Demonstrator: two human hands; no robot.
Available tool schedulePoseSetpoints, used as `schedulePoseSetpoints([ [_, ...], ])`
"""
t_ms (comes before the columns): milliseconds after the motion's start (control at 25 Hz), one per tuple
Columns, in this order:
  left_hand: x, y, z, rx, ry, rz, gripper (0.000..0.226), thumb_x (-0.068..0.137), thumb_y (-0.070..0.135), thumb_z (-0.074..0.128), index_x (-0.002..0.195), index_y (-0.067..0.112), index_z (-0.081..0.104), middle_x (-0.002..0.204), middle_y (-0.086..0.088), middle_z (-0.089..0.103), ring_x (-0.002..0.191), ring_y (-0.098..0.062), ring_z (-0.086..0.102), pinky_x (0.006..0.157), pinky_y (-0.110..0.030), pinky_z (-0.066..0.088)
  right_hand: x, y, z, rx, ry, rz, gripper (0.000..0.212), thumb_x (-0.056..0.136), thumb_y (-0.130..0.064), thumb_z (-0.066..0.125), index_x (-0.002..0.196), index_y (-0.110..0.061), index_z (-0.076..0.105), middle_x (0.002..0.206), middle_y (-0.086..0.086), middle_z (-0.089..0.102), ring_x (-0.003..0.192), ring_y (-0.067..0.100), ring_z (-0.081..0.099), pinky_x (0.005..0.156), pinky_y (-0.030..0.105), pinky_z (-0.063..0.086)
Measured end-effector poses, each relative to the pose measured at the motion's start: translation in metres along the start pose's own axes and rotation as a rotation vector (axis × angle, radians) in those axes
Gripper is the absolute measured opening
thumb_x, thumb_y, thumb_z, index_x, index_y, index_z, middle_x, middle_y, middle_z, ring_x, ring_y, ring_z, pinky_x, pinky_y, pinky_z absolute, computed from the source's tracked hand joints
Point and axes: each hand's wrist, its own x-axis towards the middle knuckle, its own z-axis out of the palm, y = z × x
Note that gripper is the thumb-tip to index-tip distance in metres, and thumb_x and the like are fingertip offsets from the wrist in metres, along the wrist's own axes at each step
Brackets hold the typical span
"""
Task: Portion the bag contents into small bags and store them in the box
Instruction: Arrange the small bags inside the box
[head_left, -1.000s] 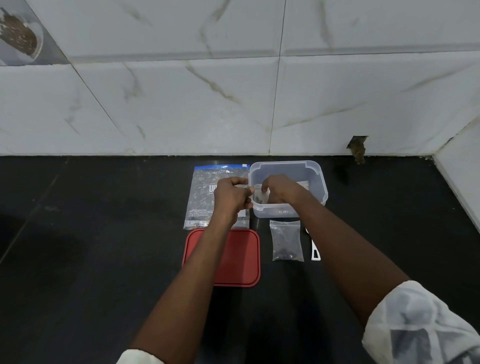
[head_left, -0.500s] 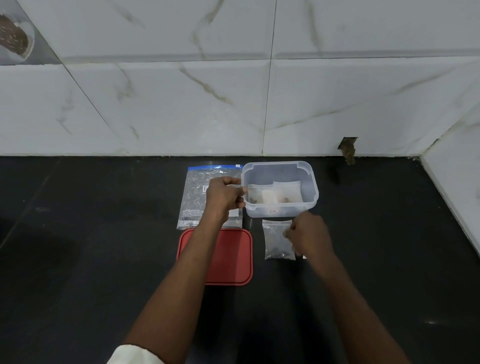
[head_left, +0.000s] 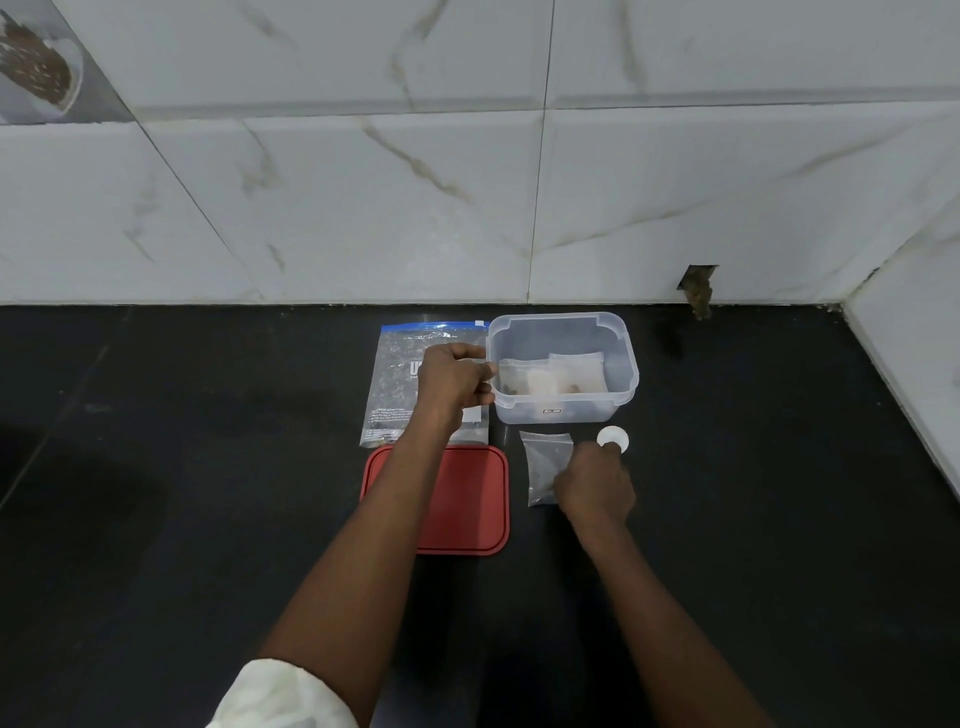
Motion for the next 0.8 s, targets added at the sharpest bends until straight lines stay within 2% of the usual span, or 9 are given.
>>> schedulePoseSetpoints([
  [160, 0.000, 0.001, -0.001, 0.005, -0.007, -0.001, 0.029, 0.087, -0.007, 0.069, 0.116, -0.002, 0.067, 0.091, -0.021, 0.069, 0.062, -0.023, 0.062, 0.051, -0.029, 0.061, -0.003, 0.009, -0.030, 0.198, -0.108, -0.124, 0.007, 0.079, -0.010, 0.069, 0.085, -0.013, 0.065, 0.086, 0.004, 0.067, 0.087, 0.025, 0.066, 0.074, 0.034, 0.055],
  [280, 0.000, 0.001, -0.001, -0.005, -0.015, -0.005, 0.029, 0.087, -0.007, 0.069, 0.116, -0.002, 0.067, 0.092, -0.021, 0.070, 0.064, -0.023, 0.062, 0.053, -0.029, 0.062, -0.012, 0.004, -0.082, 0.456, -0.189, -0.231, 0.025, 0.076, -0.006, 0.077, 0.099, -0.011, 0.068, 0.088, 0.005, 0.069, 0.081, 0.023, 0.068, 0.073, 0.037, 0.059],
  [400, 0.000, 0.000, -0.002, -0.002, -0.008, -0.005, 0.030, 0.087, -0.006, 0.070, 0.116, -0.001, 0.067, 0.095, -0.022, 0.071, 0.065, -0.023, 0.063, 0.054, -0.030, 0.062, 0.007, -0.021, -0.124, 0.614, 0.040, -0.330, 0.026, 0.085, -0.003, 0.067, 0.109, -0.012, 0.064, 0.092, 0.004, 0.069, 0.075, 0.014, 0.066, 0.064, 0.026, 0.056],
  [480, 0.000, -0.001, -0.002, 0.001, -0.008, -0.002, 0.030, 0.087, -0.006, 0.070, 0.116, -0.001, 0.067, 0.097, -0.024, 0.072, 0.064, -0.023, 0.063, 0.053, -0.029, 0.062, 0.041, -0.044, -0.130, 0.449, 0.199, -0.353, 0.017, 0.088, -0.002, 0.057, 0.104, -0.005, 0.062, 0.096, 0.007, 0.068, 0.080, 0.019, 0.065, 0.068, 0.029, 0.054],
  [520, 0.000, -0.001, -0.002, -0.002, -0.010, 0.001, 0.030, 0.087, -0.007, 0.069, 0.116, -0.002, 0.067, 0.095, -0.024, 0.071, 0.063, -0.022, 0.062, 0.052, -0.029, 0.061, 0.060, -0.054, -0.127, 0.308, 0.198, -0.346, 0.017, 0.087, 0.000, 0.054, 0.102, -0.002, 0.062, 0.098, 0.011, 0.067, 0.083, 0.025, 0.064, 0.069, 0.032, 0.053],
  [600, 0.000, -0.001, -0.001, -0.014, -0.015, 0.007, 0.029, 0.087, -0.008, 0.068, 0.116, -0.004, 0.065, 0.091, -0.023, 0.068, 0.061, -0.023, 0.060, 0.052, -0.030, 0.061, 0.091, -0.072, -0.107, 0.022, 0.048, -0.297, 0.019, 0.086, 0.003, 0.053, 0.102, 0.002, 0.061, 0.096, 0.016, 0.068, 0.079, 0.029, 0.062, 0.058, 0.029, 0.047],
  [680, -0.001, 0.000, -0.001, -0.018, -0.017, 0.008, 0.028, 0.088, -0.008, 0.068, 0.115, -0.004, 0.065, 0.090, -0.022, 0.068, 0.061, -0.023, 0.060, 0.052, -0.030, 0.060, 0.101, -0.086, -0.084, -0.140, -0.124, -0.264, 0.021, 0.086, 0.004, 0.058, 0.107, 0.003, 0.062, 0.091, 0.015, 0.065, 0.069, 0.025, 0.059, 0.051, 0.027, 0.042],
  [720, -0.001, 0.000, -0.001, -0.016, -0.017, 0.008, 0.027, 0.088, -0.008, 0.068, 0.115, -0.003, 0.066, 0.090, -0.021, 0.068, 0.061, -0.023, 0.060, 0.052, -0.030, 0.061, 0.105, -0.091, -0.074, -0.162, -0.185, -0.250, 0.025, 0.087, 0.002, 0.061, 0.112, 0.002, 0.062, 0.094, 0.016, 0.065, 0.073, 0.025, 0.062, 0.058, 0.029, 0.050],
  [800, 0.000, 0.000, 0.000, -0.008, -0.014, 0.008, 0.027, 0.088, -0.007, 0.069, 0.114, -0.001, 0.067, 0.088, -0.020, 0.069, 0.062, -0.023, 0.061, 0.052, -0.030, 0.061, 0.111, -0.096, -0.060, -0.164, -0.245, -0.228, 0.036, 0.085, -0.003, 0.069, 0.121, 0.001, 0.061, 0.112, 0.017, 0.066, 0.096, 0.027, 0.066, 0.087, 0.033, 0.055],
])
